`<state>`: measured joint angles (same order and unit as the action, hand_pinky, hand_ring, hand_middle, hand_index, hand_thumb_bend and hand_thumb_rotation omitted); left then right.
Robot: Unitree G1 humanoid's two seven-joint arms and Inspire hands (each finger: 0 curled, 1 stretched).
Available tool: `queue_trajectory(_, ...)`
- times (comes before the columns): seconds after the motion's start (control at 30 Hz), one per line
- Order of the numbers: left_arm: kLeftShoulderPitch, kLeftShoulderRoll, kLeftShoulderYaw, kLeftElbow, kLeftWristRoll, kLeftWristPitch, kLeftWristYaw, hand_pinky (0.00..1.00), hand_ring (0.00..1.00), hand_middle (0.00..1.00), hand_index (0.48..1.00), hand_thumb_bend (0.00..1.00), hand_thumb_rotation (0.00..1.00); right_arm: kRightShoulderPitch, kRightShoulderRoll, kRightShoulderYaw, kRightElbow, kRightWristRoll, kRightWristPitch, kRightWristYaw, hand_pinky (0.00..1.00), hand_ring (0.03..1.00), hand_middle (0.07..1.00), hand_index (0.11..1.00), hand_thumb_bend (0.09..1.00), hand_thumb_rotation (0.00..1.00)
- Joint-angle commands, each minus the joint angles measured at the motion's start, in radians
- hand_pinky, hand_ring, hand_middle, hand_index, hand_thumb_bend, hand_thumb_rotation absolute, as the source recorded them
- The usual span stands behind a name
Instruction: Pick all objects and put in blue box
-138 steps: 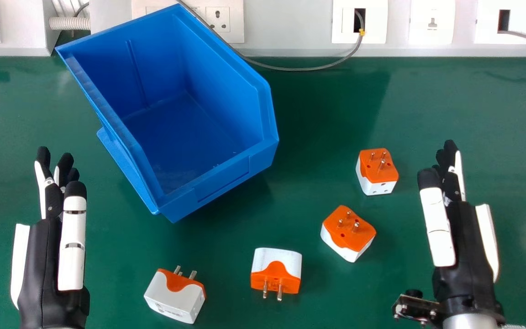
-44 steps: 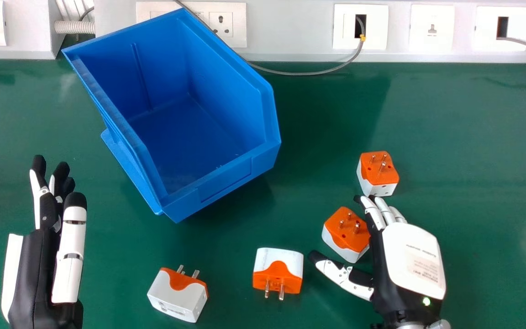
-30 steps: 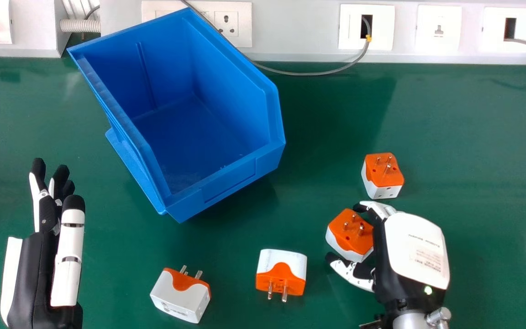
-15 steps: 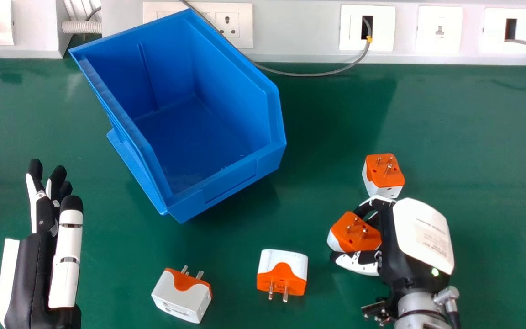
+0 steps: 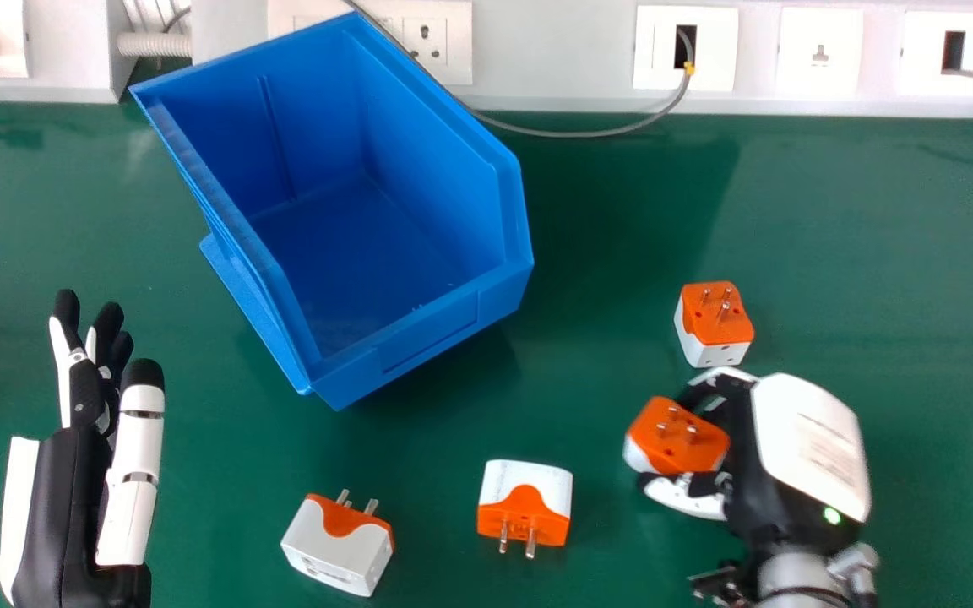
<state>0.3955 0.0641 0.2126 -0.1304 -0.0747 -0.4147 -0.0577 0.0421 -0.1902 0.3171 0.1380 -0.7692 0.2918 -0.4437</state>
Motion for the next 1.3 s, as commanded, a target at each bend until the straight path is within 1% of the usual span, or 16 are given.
queue_trajectory(0.0, 0.005, -0.004, -0.004, -0.025, 0.009, -0.016, 0.006, 1.0, 1.0, 1.0, 1.0, 0.18, 0.89, 0.038, -0.024, -0.008, -0.103, -0.026, -0.038, -0.026, 0.28, 0.414, 0.517, 0.559, 0.484, 0.0)
queue_trajectory(0.03, 0.004, -0.004, -0.005, -0.023, 0.011, -0.019, 0.006, 1.0, 1.0, 1.0, 1.0, 0.19, 0.89, 0.056, -0.03, -0.006, -0.143, -0.03, -0.05, -0.029, 0.28, 0.411, 0.51, 0.561, 0.484, 0.0)
queue_trajectory(0.07, 0.004, -0.004, -0.006, -0.02, 0.017, -0.025, 0.008, 1.0, 1.0, 1.0, 1.0, 0.19, 0.89, 0.073, -0.032, -0.006, -0.183, -0.03, -0.054, -0.021, 0.28, 0.405, 0.5, 0.564, 0.483, 0.0)
queue_trajectory(0.1, 0.004, -0.005, -0.007, -0.019, 0.016, -0.025, 0.008, 1.0, 1.0, 1.0, 1.0, 0.19, 0.89, 0.091, -0.033, -0.007, -0.225, -0.028, -0.059, -0.012, 0.28, 0.404, 0.496, 0.566, 0.482, 0.0)
queue_trajectory(0.17, 0.003, -0.007, -0.008, -0.019, 0.027, -0.024, 0.013, 1.0, 1.0, 1.0, 1.0, 0.2, 0.9, 0.129, -0.031, -0.012, -0.307, -0.008, -0.094, 0.001, 0.28, 0.4, 0.49, 0.564, 0.482, 0.0)
queue_trajectory(0.2, 0.003, -0.007, -0.008, -0.018, 0.03, -0.024, 0.013, 1.0, 1.0, 1.0, 1.0, 0.2, 0.92, 0.145, -0.03, -0.012, -0.344, -0.003, -0.107, 0.008, 0.29, 0.4, 0.49, 0.569, 0.482, 0.0)
queue_trajectory(0.27, 0.003, -0.01, -0.011, -0.019, 0.025, -0.023, 0.011, 1.0, 1.0, 1.0, 1.0, 0.21, 0.93, 0.166, -0.028, -0.011, -0.396, -0.008, -0.132, 0.014, 0.3, 0.398, 0.486, 0.571, 0.482, 0.0)
queue_trajectory(0.33, 0.003, -0.012, -0.014, -0.018, 0.015, -0.025, 0.005, 1.0, 1.0, 1.0, 1.0, 0.22, 0.93, 0.179, -0.022, -0.005, -0.443, -0.02, -0.141, 0.029, 0.31, 0.397, 0.478, 0.565, 0.483, 0.0)
queue_trajectory(0.47, -0.001, -0.01, -0.014, -0.009, 0.009, -0.03, -0.002, 1.0, 1.0, 1.0, 1.0, 0.22, 0.93, 0.182, -0.019, 0.014, -0.499, -0.053, -0.181, 0.034, 0.31, 0.397, 0.482, 0.562, 0.484, 0.0)
queue_trajectory(0.6, -0.003, -0.011, -0.013, -0.01, 0.015, -0.03, 0.0, 1.0, 1.0, 1.0, 1.0, 0.22, 0.93, 0.149, 0.007, 0.047, -0.529, -0.048, -0.229, 0.057, 0.3, 0.393, 0.486, 0.57, 0.482, 0.0)
queue_trajectory(0.7, -0.001, -0.01, -0.014, -0.016, 0.013, -0.021, -0.002, 1.0, 1.0, 1.0, 1.0, 0.22, 0.96, 0.108, 0.031, 0.066, -0.517, -0.042, -0.251, 0.086, 0.31, 0.396, 0.477, 0.564, 0.484, 0.0)
queue_trajectory(0.9, 0.002, -0.007, -0.012, -0.014, 0.004, -0.019, -0.009, 1.0, 1.0, 1.0, 1.0, 0.24, 0.98, -0.038, 0.091, 0.108, -0.402, -0.064, -0.274, 0.092, 0.32, 0.384, 0.481, 0.556, 0.485, 0.0)
queue_trajectory(1.0, 0.004, -0.003, -0.013, -0.014, -0.006, -0.02, -0.02, 1.0, 1.0, 1.0, 1.0, 0.25, 0.98, -0.12, 0.135, 0.12, -0.343, -0.055, -0.251, 0.123, 0.31, 0.392, 0.488, 0.572, 0.483, 0.0)
queue_trajectory(1.07, 0.006, -0.004, -0.012, -0.017, -0.004, -0.021, -0.018, 1.0, 1.0, 1.0, 1.0, 0.24, 0.98, -0.18, 0.161, 0.123, -0.297, -0.05, -0.241, 0.143, 0.32, 0.403, 0.48, 0.569, 0.485, 0.0)
queue_trajectory(1.2, 0.017, -0.002, -0.012, -0.028, -0.004, -0.01, -0.019, 1.0, 1.0, 1.0, 1.0, 0.25, 0.99, -0.315, 0.212, 0.118, -0.164, -0.026, -0.236, 0.153, 0.32, 0.408, 0.481, 0.567, 0.486, 0.0)
queue_trajectory(1.27, 0.021, -0.001, -0.011, -0.03, 0.003, -0.014, -0.016, 1.0, 1.0, 1.0, 1.0, 0.26, 0.99, -0.395, 0.225, 0.121, -0.088, -0.03, -0.237, 0.149, 0.32, 0.41, 0.483, 0.56, 0.488, 0.0)
